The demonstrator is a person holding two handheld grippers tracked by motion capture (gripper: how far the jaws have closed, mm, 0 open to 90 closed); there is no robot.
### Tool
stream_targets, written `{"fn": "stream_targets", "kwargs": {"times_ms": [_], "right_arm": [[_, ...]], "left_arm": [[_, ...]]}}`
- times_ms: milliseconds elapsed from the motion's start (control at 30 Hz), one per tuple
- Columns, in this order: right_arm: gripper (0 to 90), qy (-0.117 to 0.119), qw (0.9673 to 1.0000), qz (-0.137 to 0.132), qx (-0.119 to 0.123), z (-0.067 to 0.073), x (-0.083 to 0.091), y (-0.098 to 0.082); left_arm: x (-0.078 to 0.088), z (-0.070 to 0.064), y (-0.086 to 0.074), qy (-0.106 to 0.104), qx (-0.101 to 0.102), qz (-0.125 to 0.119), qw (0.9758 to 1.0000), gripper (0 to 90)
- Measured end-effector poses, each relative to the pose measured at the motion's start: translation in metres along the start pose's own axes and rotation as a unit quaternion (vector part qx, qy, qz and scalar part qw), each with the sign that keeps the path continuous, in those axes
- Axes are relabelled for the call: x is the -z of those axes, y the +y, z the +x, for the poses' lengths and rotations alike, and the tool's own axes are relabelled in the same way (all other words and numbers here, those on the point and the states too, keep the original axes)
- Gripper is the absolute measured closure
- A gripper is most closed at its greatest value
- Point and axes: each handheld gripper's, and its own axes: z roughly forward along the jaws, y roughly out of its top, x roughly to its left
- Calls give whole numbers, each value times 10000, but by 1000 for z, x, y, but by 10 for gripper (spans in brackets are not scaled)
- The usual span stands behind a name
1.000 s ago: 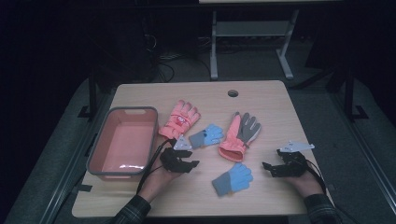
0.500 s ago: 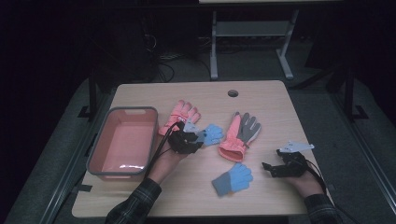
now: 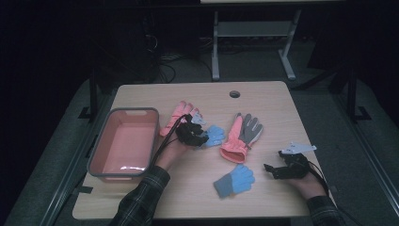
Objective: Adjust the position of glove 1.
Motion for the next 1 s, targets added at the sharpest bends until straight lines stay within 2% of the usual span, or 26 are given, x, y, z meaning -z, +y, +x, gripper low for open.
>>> {"fn": "stream_targets", "kwargs": {"times_ms": [33, 167, 200, 300, 367, 500, 600, 733, 833, 1000], "right_arm": [[161, 0, 10000, 0, 1, 0, 0, 0], [161, 1, 10000, -2, 8, 0, 0, 0], [161, 1, 10000, -3, 10, 0, 0, 0], [161, 1, 10000, -1, 8, 0, 0, 0], [161, 1, 10000, -4, 14, 0, 0, 0], [161, 0, 10000, -3, 14, 0, 0, 0], [161, 1, 10000, -3, 10, 0, 0, 0], [161, 1, 10000, -3, 10, 0, 0, 0], [161, 1, 10000, -3, 9, 0, 0, 0], [161, 2, 10000, -3, 12, 0, 0, 0]], "left_arm": [[-3, 1, 0, 6, -41, 61, 10000, 581], [-16, 4, -5, -23, -1, 292, 9996, 575], [-16, 4, -7, -68, 89, 220, 9997, 576], [-17, 7, -9, -154, 137, 182, 9996, 608], [-16, 6, -9, -165, 142, 165, 9996, 664], [-16, 6, -11, -215, 146, 130, 9996, 835], [-15, 6, -11, -204, 228, 115, 9995, 859], [-11, 9, -12, -317, 598, 6, 9977, 873], [-5, 9, -13, -346, 742, -1, 9966, 878], [8, 6, -13, -270, 815, -5, 9963, 878]]}}
